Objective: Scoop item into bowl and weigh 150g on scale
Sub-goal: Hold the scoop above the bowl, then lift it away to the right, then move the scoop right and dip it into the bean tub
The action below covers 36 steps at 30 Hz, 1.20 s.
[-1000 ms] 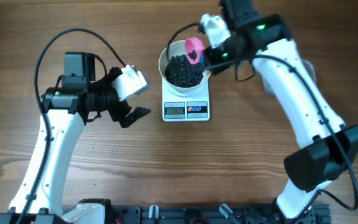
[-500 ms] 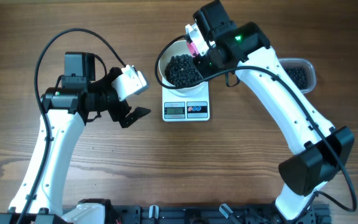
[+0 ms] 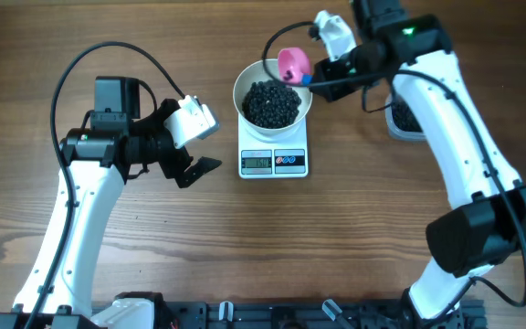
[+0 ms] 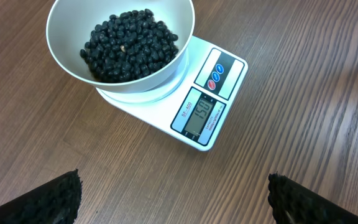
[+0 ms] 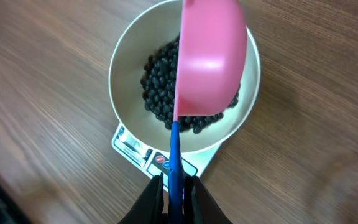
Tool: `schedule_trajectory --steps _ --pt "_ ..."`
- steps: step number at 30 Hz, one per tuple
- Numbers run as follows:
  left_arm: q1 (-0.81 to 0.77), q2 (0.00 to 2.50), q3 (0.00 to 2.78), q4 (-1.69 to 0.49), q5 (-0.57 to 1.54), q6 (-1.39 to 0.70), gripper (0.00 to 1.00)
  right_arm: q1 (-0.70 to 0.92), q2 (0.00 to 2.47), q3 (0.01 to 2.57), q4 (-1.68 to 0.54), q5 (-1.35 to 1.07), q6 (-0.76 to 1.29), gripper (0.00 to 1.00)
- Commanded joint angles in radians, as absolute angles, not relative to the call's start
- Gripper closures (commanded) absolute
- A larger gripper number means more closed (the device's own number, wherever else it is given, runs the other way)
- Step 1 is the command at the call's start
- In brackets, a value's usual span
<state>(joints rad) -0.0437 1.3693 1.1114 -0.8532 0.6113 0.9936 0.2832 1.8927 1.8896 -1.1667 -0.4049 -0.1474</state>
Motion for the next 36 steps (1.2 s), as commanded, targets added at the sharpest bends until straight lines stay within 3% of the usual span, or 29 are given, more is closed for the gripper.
schedule_trajectory --steps 1,13,36 --pt "-0.039 1.375 1.110 -0.854 0.616 1.014 0.00 0.236 1.861 1.907 -1.172 -0.561 -0.158 0.96" --pt "-0.039 1.375 1.110 -0.854 0.616 1.014 0.00 0.170 1.861 1.907 -1.192 -0.630 -0.158 0.96" --pt "-0.039 1.375 1.110 -0.854 0.616 1.014 0.00 0.206 1.861 1.907 -1.190 -0.542 -0.154 0.96"
